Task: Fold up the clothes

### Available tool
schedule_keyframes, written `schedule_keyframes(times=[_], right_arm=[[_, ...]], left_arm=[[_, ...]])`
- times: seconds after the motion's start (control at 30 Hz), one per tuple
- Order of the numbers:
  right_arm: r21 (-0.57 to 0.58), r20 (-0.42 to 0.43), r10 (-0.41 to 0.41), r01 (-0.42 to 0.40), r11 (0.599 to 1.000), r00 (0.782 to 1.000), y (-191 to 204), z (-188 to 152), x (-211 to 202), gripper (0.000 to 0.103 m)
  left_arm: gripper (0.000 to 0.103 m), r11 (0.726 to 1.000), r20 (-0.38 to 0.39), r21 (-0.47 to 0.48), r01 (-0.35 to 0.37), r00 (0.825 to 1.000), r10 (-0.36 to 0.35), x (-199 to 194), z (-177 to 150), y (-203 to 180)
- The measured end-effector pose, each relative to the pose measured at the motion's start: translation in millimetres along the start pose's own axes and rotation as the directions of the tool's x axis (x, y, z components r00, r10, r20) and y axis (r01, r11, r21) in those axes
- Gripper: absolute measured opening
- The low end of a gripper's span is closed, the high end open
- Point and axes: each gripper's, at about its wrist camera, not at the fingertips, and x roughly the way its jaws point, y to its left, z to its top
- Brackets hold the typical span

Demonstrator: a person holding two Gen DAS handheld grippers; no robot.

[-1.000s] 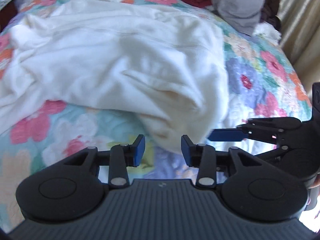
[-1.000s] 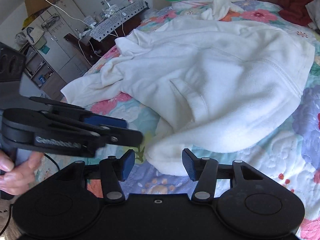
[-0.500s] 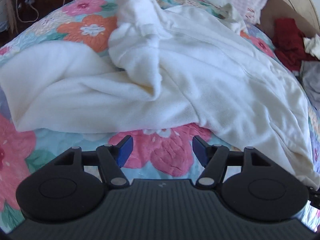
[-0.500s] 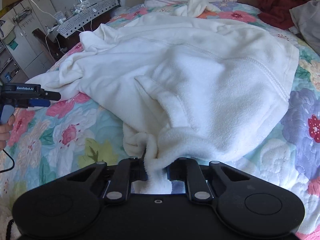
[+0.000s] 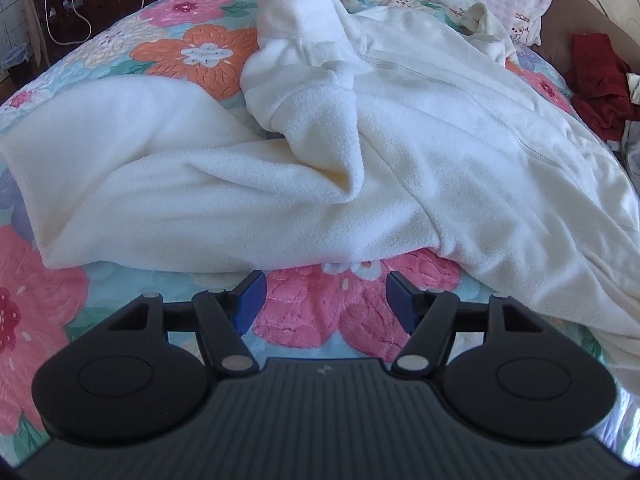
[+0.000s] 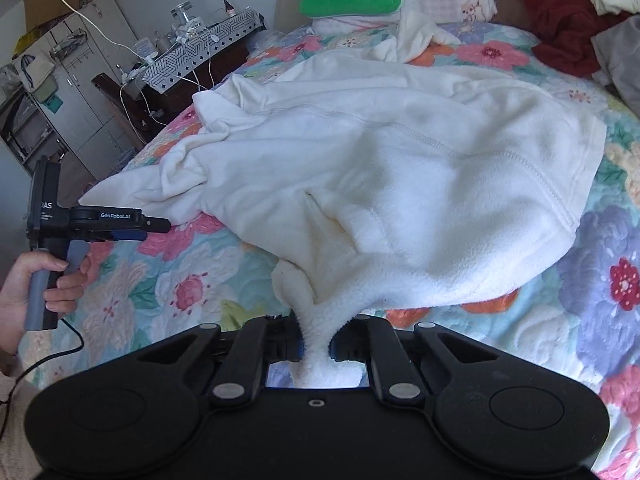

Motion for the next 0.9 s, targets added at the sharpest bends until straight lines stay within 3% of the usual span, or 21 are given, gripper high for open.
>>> schedule_keyframes(times=[0.07, 0.17, 0.27, 0.33, 0.4, 0.5, 0.6, 0.67, 0.73, 0.8, 0.87, 0.9], right_arm=[[-0.004, 0.008, -0.02, 0.02, 1.0, 1.0, -0.3, 0.4, -0.2, 0.013], [0.003, 0.025, -0.045, 0.045, 0.999, 0.999, -2.5, 1.6, -1.2, 0.013], [0.019, 0.047, -0.058, 0.057, 0.998, 0.997, -5.1, 5.6, -5.5, 0.013], [0.012, 0.065, -0.069, 0.069, 0.998, 0.995, -5.4, 13.5, -7.6, 0.013], [0.006, 0.083, -0.08, 0.08, 0.997, 0.993, -5.7, 21.5, -9.7, 0.013], [-0.018, 0.1, -0.089, 0.091, 0.996, 0.991, -4.3, 30.5, -10.2, 0.013], [-0.045, 0.103, -0.104, 0.11, 0.993, 0.989, -3.4, 34.0, -7.5, 0.013], [-0.05, 0.107, -0.111, 0.117, 0.992, 0.988, -5.1, 35.8, -5.8, 0.013], [-0.05, 0.107, -0.116, 0.122, 0.991, 0.987, -7.1, 37.8, -3.9, 0.013], [-0.052, 0.102, -0.116, 0.122, 0.991, 0.988, -6.6, 38.8, -2.5, 0.013], [-0.056, 0.099, -0.115, 0.121, 0.991, 0.988, -5.0, 38.3, -1.5, 0.014], [-0.056, 0.095, -0.115, 0.121, 0.991, 0.989, -4.5, 37.2, -0.6, 0.014]], left_arm=[[0.065, 0.998, -0.016, -0.051, 0.022, 1.0, -0.023, 4.5, 7.2, 7.5], [0.065, 0.997, 0.005, -0.07, -0.044, 0.999, 0.044, 2.8, 19.3, 9.6], [0.063, 0.996, 0.064, -0.08, -0.046, 0.997, 0.051, -5.9, 24.3, 11.3], [0.062, 0.99, 0.045, -0.137, -0.025, 0.999, 0.031, 0.7, 22.3, 19.3], [0.047, 0.976, 0.0, -0.218, -0.019, 1.0, 0.019, 12.3, 18.1, 30.4], [0.036, 0.944, -0.031, -0.329, -0.034, 0.999, 0.025, 14.0, 9.2, 40.5], [0.036, 0.896, -0.043, -0.443, -0.007, 0.999, -0.014, 9.7, 7.1, 49.2], [0.038, 0.837, -0.057, -0.544, 0.051, 0.994, -0.098, 9.7, 1.6, 57.6], [0.042, 0.806, -0.01, -0.585, 0.089, 0.993, -0.117, 8.2, -3.9, 58.5], [0.062, 0.828, 0.052, -0.546, 0.128, 0.992, -0.119, 16.5, 2.3, 54.5], [0.063, 0.834, 0.069, -0.54, 0.115, 0.993, -0.092, 29.7, 9.3, 53.0], [0.063, 0.822, 0.079, -0.557, 0.117, 0.993, -0.087, 35.6, 10.8, 54.4]])
